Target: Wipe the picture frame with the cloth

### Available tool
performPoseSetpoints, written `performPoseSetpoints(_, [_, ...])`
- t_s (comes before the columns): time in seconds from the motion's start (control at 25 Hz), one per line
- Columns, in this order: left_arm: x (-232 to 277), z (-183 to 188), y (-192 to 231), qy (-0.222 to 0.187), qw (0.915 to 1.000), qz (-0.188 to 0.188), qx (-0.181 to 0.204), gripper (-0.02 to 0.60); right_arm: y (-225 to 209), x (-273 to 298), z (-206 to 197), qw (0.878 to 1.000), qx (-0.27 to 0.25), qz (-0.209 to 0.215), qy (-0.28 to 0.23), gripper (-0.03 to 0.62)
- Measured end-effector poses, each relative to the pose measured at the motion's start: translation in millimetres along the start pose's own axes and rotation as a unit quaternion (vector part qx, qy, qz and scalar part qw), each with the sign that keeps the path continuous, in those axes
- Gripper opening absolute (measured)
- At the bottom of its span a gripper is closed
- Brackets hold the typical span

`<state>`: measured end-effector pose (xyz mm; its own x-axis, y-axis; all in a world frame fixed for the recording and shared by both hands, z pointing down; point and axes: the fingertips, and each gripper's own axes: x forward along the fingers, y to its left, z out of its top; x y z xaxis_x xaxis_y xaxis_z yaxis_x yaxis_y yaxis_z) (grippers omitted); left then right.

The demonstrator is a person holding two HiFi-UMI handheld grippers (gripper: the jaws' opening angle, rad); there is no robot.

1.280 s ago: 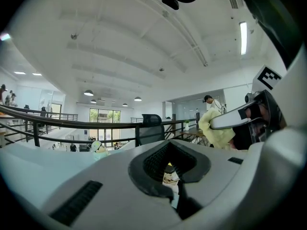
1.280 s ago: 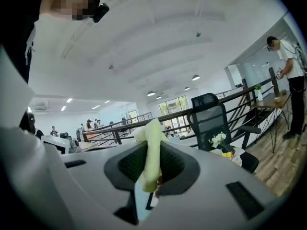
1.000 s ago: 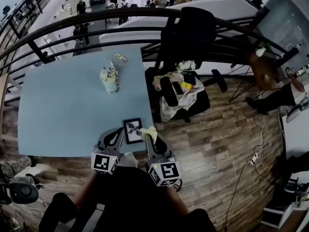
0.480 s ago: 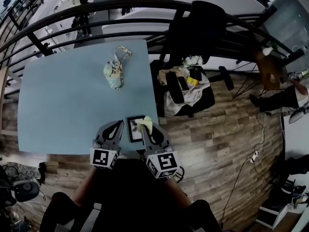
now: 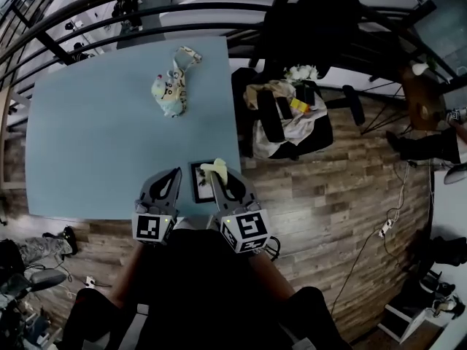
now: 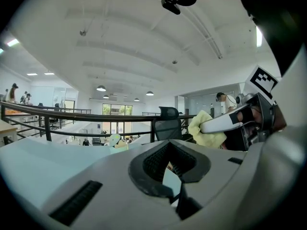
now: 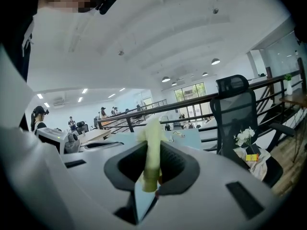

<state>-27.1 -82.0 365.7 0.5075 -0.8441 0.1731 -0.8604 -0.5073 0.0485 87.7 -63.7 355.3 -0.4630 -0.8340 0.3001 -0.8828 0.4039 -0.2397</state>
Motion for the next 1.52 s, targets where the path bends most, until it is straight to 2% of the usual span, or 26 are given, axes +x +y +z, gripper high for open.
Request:
performPoseSetpoints(0.52, [20, -41, 12, 0.051, 0.9980, 0.035, -0.011, -0.003, -29, 50, -34, 0.997, 0.013, 0.038, 0.065, 0.058])
performPoseSetpoints(0.8, [19, -63, 20, 0.074, 0.9962, 0.041, -0.023, -0.003, -22, 72, -61, 0.994, 0.021, 0.045, 0.093, 0.058])
performPoseSetpoints(1.52, [33, -73, 20, 0.075, 0.9964, 0.026, -0.028, -0.003, -20, 110, -161, 0.979, 0.050, 0.040, 0.191, 0.058])
